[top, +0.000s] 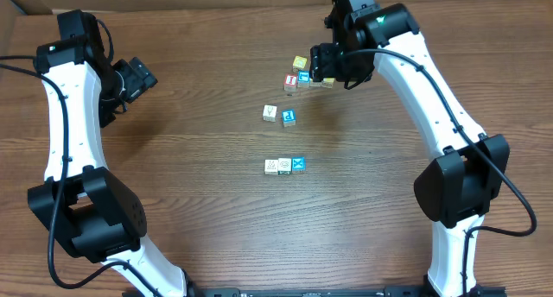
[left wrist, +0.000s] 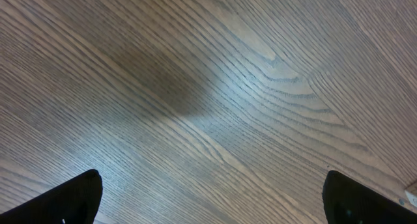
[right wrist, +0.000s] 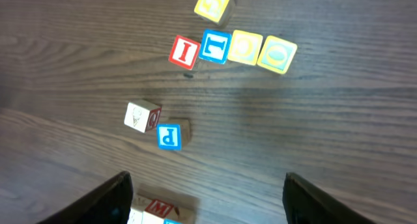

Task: Flip 5 blocks

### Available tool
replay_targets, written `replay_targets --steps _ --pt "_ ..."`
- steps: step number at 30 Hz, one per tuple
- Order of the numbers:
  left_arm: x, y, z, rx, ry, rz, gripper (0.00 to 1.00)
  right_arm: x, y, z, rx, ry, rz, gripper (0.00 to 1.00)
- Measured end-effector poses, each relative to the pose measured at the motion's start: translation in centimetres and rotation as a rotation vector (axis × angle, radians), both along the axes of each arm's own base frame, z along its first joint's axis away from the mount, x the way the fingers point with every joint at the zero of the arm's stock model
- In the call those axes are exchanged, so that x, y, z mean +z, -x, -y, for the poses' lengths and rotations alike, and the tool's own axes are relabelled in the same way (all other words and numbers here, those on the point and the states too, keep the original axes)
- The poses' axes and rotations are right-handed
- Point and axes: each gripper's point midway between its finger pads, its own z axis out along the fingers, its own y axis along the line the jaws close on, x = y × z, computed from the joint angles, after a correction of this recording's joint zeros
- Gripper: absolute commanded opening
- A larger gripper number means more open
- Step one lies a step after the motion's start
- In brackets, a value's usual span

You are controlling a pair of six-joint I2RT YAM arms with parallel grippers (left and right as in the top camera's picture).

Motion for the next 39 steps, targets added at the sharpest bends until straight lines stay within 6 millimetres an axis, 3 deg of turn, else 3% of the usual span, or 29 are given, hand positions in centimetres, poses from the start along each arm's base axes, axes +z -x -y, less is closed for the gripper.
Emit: replay_targets --steps 7,10,19,26,33,39 --pt "0.0 0.0 0.0 0.000 0.000 0.000 1.00 7.0 -0.9 1.4 -0.030 -0.038 0.109 0.73" --pt "0.0 0.0 0.0 0.000 0.000 0.000 1.00 8.9 -1.1 1.9 -0.041 -0.050 0.147 0.77" --pt "0.0 0.0 0.0 0.000 0.000 0.000 1.00 9.1 -1.6 1.9 -0.040 -0.056 0.169 0.86" --pt "0.0 0.0 0.0 0.000 0.000 0.000 1.00 7.2 -2.6 1.1 -0.029 -0.067 0.151 0.85" --pt "0.0 0.0 0.0 0.000 0.000 0.000 1.00 1.8 -2.9 -1.1 0.009 -0.050 0.042 0.82" --pt "0.0 0.0 0.0 0.000 0.000 0.000 1.00 -3.0 -1.1 -3.8 0.071 -0.008 -0.068 0.77"
